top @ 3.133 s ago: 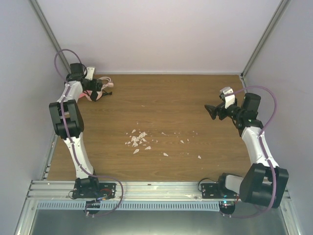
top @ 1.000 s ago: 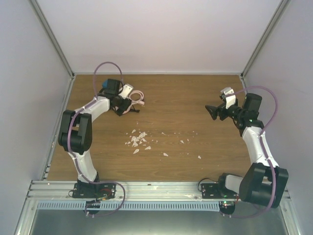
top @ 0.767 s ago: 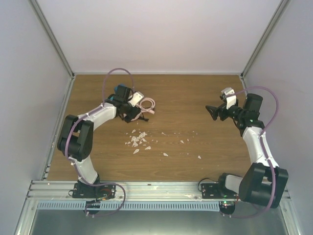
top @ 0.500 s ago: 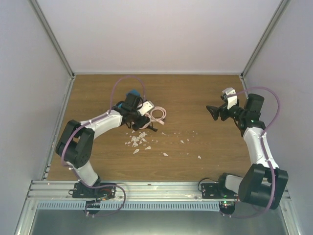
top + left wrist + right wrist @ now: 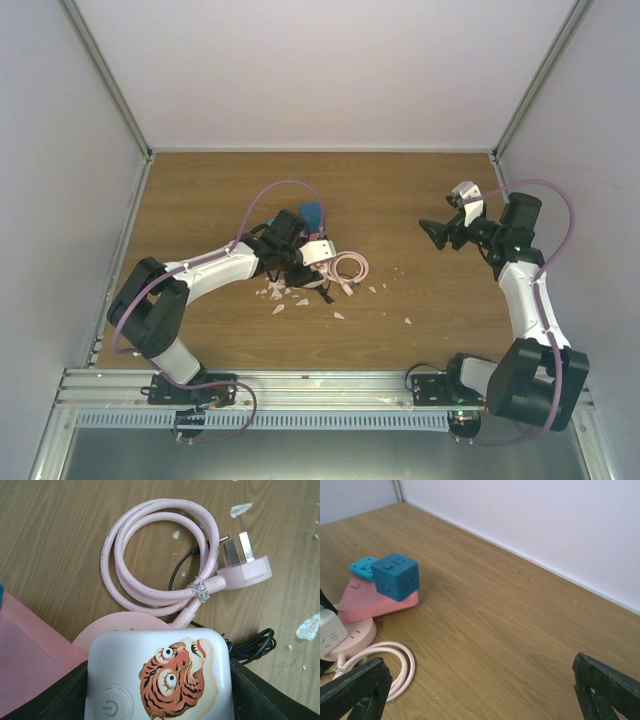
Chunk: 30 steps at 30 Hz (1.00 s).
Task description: Pull the plug off the socket
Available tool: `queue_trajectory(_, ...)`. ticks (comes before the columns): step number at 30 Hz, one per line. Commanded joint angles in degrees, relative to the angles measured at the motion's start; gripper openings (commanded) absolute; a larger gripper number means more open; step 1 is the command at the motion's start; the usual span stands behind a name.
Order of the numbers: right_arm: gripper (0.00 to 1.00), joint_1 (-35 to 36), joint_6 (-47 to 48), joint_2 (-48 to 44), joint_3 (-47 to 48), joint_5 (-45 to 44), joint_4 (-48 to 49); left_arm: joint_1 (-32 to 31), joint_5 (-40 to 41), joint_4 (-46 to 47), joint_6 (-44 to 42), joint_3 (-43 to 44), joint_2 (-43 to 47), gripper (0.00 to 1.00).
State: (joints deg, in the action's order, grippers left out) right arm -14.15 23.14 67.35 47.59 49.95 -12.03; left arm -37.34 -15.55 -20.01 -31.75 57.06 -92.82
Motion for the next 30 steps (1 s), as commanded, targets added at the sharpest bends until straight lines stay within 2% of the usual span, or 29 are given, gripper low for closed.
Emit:
queue_trajectory(1,1.0,-0.34,3.59,-1.32,-0.58,6.13,-1.46,-1.02,-4.25,-12.3,-10.22,-4.04,-1.22,0.54)
queue_trajectory(4,1.0,-0.23,4.38,-1.53,-0.96,8.3,-1.89,-0.74,-4.76,-12.78,-12.25,-3.79,-1.11,0.58)
queue_trajectory(10,1.0,1.52,5.85,-2.03,-1.58,9.08,-1.87,1.29,-9.78,-12.95,-11.76,-1.84,2.05,0.75)
queue_trajectory(14,1.0,5.0,7.14,-1.95,-1.54,6.84,-1.81,3.82,-13.23,-12.86,-11.95,-1.76,5.69,0.98)
queue_trajectory(21,1.0,13.92,10.01,-0.4,-0.28,1.28,-1.67,12.96,-20.78,-13.57,-13.21,-2.53,11.01,0.99)
queue_trajectory(25,0.99,21.85,11.75,0.34,-0.21,-1.69,0.3,18.52,-25.79,-13.67,-16.52,-5.45,14.35,0.98)
queue_trajectory(30,1.0,30.23,17.66,3.16,1.6,-3.62,0.45,20.45,-26.12,-10.9,-19.61,-11.37,17.91,0.95)
